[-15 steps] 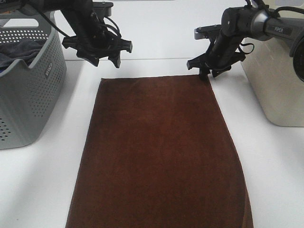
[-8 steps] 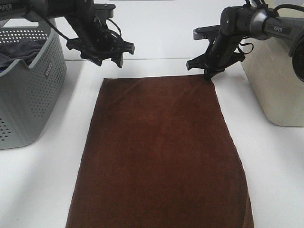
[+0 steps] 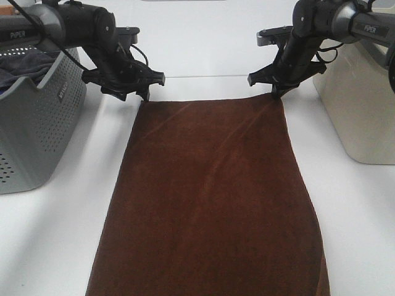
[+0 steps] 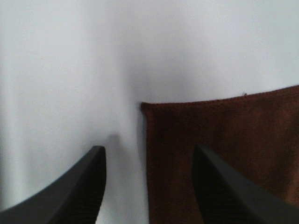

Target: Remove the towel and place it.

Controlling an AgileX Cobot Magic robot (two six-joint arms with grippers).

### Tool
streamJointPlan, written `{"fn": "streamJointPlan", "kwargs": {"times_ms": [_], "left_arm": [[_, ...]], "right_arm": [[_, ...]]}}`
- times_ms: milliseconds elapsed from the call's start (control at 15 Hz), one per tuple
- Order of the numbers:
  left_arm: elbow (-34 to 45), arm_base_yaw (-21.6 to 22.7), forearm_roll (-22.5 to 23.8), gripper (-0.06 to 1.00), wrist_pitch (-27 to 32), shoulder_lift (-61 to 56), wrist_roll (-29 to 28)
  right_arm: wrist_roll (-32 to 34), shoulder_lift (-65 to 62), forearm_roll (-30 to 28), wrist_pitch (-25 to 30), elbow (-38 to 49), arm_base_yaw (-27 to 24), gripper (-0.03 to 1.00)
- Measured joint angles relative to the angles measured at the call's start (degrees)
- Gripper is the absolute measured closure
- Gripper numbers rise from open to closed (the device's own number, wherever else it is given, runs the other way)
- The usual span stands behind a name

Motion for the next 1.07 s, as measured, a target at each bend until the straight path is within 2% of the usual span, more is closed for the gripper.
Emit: {"fn": "streamJointPlan", "kwargs": {"times_ms": [133, 333, 400, 467, 533, 667, 867, 1067], "left_arm": [[-0.1, 0.0, 0.0, 0.41, -1.9, 1.4, -0.4], [-0.2, 0.0, 0.6, 0.48, -3.0, 3.0, -0.6], [-0.3, 0.0, 1.0, 0.54, -3.3, 3.4, -0.7], [-0.3, 0.0, 1.6, 0.7, -3.8, 3.6, -0.7], [-0.3, 0.0, 2.1, 0.79, -4.1, 3.7, -0.6], [-0.3, 0.0, 3.1, 0.93, -4.5, 3.7, 1.0], [-1.5, -0.1, 3.4, 0.94, -7.0, 4.5, 2.4], [-5.0, -0.1, 3.4, 0.94, -11.9, 4.5, 2.6]], "right_arm": [[0.0, 0.0, 0.0, 0.0, 0.0, 0.0, 0.97], [0.0, 0.0, 0.0, 0.1, 0.0, 0.0, 0.97], [0.0, 0.0, 0.0, 0.1, 0.0, 0.0, 0.97], [0.0, 0.0, 0.0, 0.1, 0.0, 0.0, 0.97], [0.0, 0.0, 0.0, 0.1, 0.0, 0.0, 0.97], [0.0, 0.0, 0.0, 0.1, 0.0, 0.0, 0.97], [0.0, -0.2, 0.0, -0.7, 0.0, 0.0, 0.97], [0.0, -0.9, -1.0, -4.5, 0.0, 0.0, 0.97]]}}
